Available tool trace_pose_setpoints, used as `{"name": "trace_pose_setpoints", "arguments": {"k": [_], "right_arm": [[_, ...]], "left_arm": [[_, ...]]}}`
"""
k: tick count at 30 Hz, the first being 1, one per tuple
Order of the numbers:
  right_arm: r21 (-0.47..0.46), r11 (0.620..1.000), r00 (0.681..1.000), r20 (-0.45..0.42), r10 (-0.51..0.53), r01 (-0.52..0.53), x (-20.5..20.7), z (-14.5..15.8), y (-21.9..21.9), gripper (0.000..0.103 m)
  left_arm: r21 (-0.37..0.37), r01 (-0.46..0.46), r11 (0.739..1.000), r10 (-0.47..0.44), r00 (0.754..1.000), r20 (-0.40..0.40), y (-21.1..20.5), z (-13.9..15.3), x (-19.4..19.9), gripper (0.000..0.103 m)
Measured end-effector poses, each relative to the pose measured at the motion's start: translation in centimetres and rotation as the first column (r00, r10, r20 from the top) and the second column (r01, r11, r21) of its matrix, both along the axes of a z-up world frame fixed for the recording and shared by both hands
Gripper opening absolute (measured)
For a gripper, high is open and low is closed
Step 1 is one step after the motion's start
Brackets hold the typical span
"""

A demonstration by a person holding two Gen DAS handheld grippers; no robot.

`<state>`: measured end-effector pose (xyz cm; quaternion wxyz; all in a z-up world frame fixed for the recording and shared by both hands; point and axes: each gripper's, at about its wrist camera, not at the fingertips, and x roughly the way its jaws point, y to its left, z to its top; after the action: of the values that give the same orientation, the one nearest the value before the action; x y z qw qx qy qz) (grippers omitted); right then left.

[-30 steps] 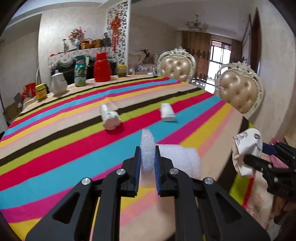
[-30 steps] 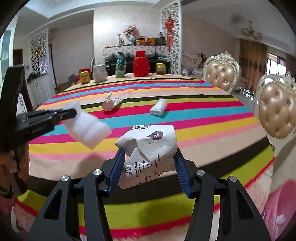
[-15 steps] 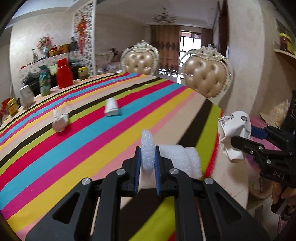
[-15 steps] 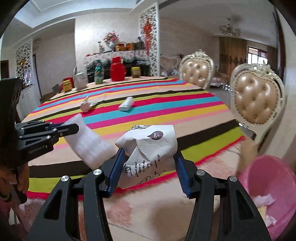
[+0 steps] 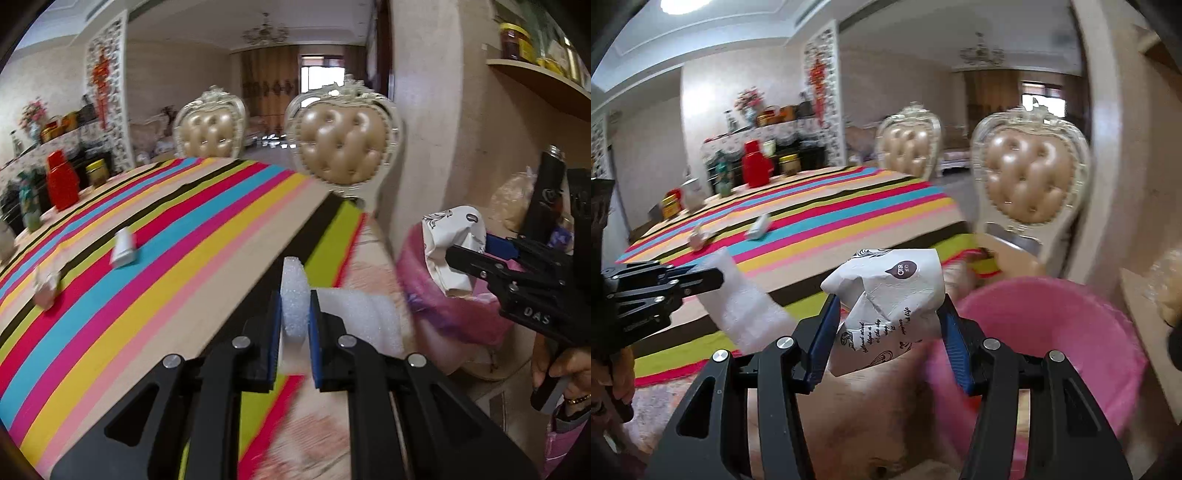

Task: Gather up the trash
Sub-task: 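Carry the foam sheet and paper bag to the pink wastebasket and release both, then move both open tools back over the remaining trash on the table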

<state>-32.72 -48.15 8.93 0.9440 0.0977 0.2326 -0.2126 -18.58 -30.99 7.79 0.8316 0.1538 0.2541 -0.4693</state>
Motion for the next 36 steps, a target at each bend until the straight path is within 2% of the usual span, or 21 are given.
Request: {"name": "trace_pose_setpoints", "arguments": {"k": [6, 10, 12, 21, 22, 23, 25, 27, 30, 32, 33, 36], "right_arm": [[0.032, 0.987, 0.988, -0.001, -0.157, 0.157, -4.5, -0.6, -5.6, 0.051], [0.066, 0.972, 0.974, -0.003, -0.227, 0.226, -6.6, -1.3, -8.5, 0.050], [0.069, 0.967, 0.970, -0.009, -0.245, 0.245, -7.2, -1.6, -9.3, 0.046], [0.070, 0.950, 0.952, 0.004, -0.306, 0.305, -9.8, -1.8, -10.7, 0.046], [0.074, 0.947, 0.950, 0.009, -0.313, 0.311, -10.2, -1.8, -10.8, 0.047], [0.077, 0.946, 0.949, 0.011, -0.317, 0.315, -10.3, -1.7, -10.8, 0.047], [0.077, 0.945, 0.947, 0.012, -0.321, 0.319, -10.5, -1.7, -10.8, 0.047], [0.077, 0.945, 0.947, 0.014, -0.320, 0.318, -10.7, -1.7, -10.7, 0.048], [0.084, 0.947, 0.950, 0.018, -0.312, 0.310, -10.5, -1.9, -10.5, 0.054], [0.090, 0.952, 0.955, 0.017, -0.296, 0.293, -10.0, -1.9, -10.2, 0.055], [0.091, 0.954, 0.958, 0.012, -0.287, 0.284, -9.6, -2.0, -10.0, 0.055], [0.086, 0.963, 0.967, 0.000, -0.256, 0.255, -8.1, -2.2, -8.9, 0.066]], "left_arm": [[-0.028, 0.104, 0.994, -0.104, 0.995, 0.002, -5.8, 0.8, -2.8, 0.013], [-0.029, 0.166, 0.986, -0.166, 0.986, -0.003, -9.7, 0.4, -4.5, 0.014], [-0.027, 0.194, 0.981, -0.195, 0.981, -0.020, -11.5, -0.1, -5.4, 0.013], [-0.012, 0.255, 0.967, -0.255, 0.965, -0.059, -19.1, -2.1, -8.0, 0.015], [-0.010, 0.260, 0.965, -0.260, 0.963, -0.065, -19.8, -2.4, -8.1, 0.024], [-0.005, 0.262, 0.965, -0.262, 0.963, -0.066, -20.3, -2.6, -8.2, 0.052], [-0.011, 0.232, 0.973, -0.232, 0.972, -0.027, -21.1, -3.1, -8.4, 0.084], [-0.029, 0.205, 0.978, -0.204, 0.979, 0.020, -20.6, -3.4, -8.3, 0.084], [0.003, 0.187, 0.982, -0.187, 0.982, 0.042, -19.7, -3.8, -7.4, 0.088], [-0.004, 0.148, 0.989, -0.147, 0.987, 0.057, -18.3, -3.7, -6.3, 0.098], [-0.010, 0.129, 0.992, -0.128, 0.990, 0.063, -17.6, -3.6, -5.7, 0.098], [-0.004, 0.087, 0.996, -0.087, 0.995, 0.054, -15.7, -3.3, -3.9, 0.098]]}}
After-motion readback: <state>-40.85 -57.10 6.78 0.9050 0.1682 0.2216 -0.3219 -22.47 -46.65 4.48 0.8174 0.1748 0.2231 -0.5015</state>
